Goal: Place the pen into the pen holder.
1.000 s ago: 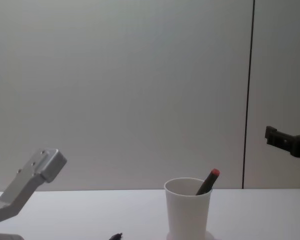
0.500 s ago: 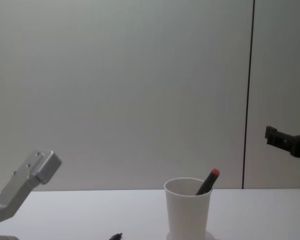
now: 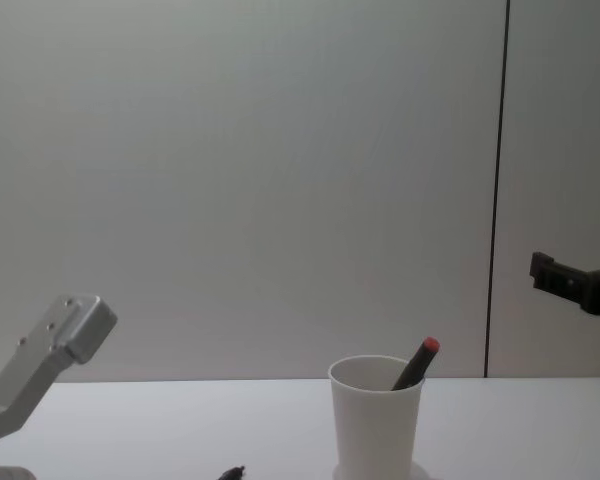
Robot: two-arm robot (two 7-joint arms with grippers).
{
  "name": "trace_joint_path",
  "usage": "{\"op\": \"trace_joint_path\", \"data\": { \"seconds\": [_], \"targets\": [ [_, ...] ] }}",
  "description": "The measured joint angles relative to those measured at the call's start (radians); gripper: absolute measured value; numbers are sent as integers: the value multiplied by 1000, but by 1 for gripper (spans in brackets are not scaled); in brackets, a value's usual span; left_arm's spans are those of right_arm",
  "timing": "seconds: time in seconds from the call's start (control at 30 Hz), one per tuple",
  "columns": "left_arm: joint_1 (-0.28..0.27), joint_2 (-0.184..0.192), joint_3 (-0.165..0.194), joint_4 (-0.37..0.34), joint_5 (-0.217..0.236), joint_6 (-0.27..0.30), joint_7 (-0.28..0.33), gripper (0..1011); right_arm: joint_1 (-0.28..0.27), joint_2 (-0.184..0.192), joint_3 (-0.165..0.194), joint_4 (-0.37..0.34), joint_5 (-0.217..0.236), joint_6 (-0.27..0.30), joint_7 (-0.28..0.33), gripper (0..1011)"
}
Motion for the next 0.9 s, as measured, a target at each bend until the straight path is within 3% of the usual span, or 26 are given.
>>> {"op": "trace_joint_path", "data": {
  "seconds": [0.9],
  "targets": [
    [-12,-5,-4,15,26,-34,-7,1004,0,0,0,0,0,0,0,1001]
  ]
}}
